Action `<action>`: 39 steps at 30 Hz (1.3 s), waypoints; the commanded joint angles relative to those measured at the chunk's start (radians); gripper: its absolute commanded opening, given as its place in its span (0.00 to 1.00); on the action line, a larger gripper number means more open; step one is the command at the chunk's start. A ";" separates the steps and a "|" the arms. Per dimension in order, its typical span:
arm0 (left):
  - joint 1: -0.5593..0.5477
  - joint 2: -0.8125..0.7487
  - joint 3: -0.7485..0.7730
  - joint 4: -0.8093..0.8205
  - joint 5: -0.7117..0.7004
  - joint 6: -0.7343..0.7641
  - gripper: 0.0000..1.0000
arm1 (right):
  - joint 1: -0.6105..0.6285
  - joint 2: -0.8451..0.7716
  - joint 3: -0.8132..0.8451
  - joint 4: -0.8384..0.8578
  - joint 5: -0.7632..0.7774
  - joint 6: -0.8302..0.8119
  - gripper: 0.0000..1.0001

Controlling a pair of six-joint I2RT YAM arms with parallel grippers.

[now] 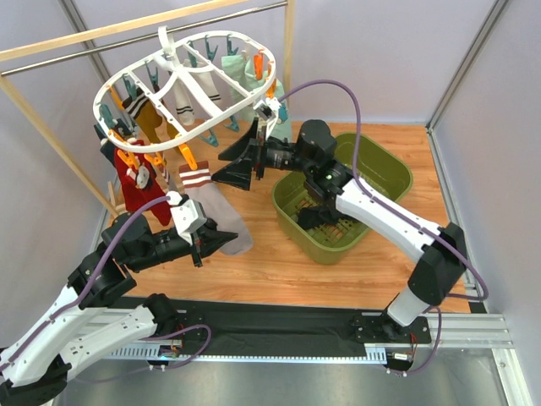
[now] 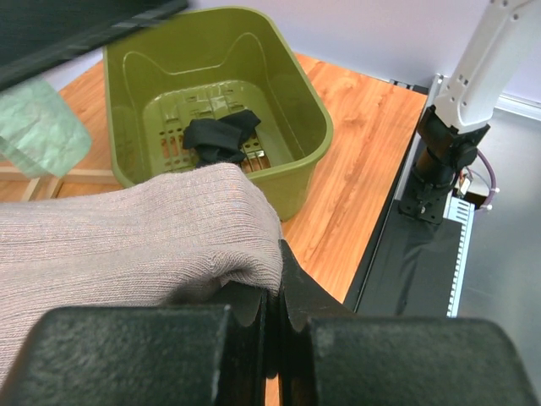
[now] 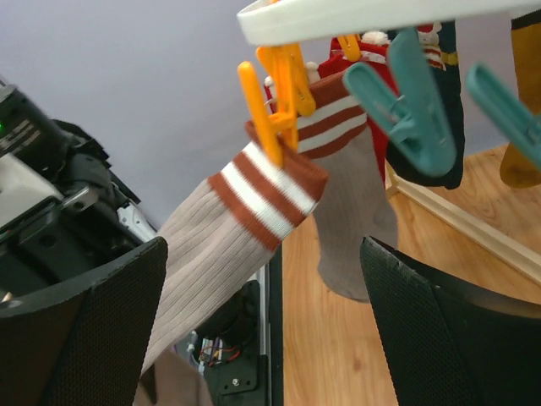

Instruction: Remove the socks clipped to the hanger

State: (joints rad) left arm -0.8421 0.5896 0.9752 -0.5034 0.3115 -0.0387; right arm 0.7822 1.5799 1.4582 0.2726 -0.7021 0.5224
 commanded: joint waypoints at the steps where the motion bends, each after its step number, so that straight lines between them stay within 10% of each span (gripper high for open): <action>1: 0.003 -0.008 0.000 0.058 -0.014 -0.009 0.00 | 0.002 -0.115 -0.100 0.022 -0.011 -0.018 0.97; 13: 0.002 0.021 -0.009 0.115 0.058 -0.044 0.00 | 0.000 -0.089 -0.068 -0.024 -0.002 0.040 0.90; 33: 0.003 0.070 0.016 0.203 0.054 -0.151 0.01 | 0.022 -0.357 -0.601 0.333 -0.266 0.050 0.89; 39: 0.003 0.082 0.016 0.213 0.063 -0.159 0.00 | 0.069 -0.458 -0.621 0.186 -0.238 -0.096 0.93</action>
State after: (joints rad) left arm -0.8421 0.6674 0.9585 -0.3470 0.3721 -0.1799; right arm 0.8330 1.2022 0.8398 0.4866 -0.9295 0.5247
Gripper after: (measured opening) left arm 0.017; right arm 0.924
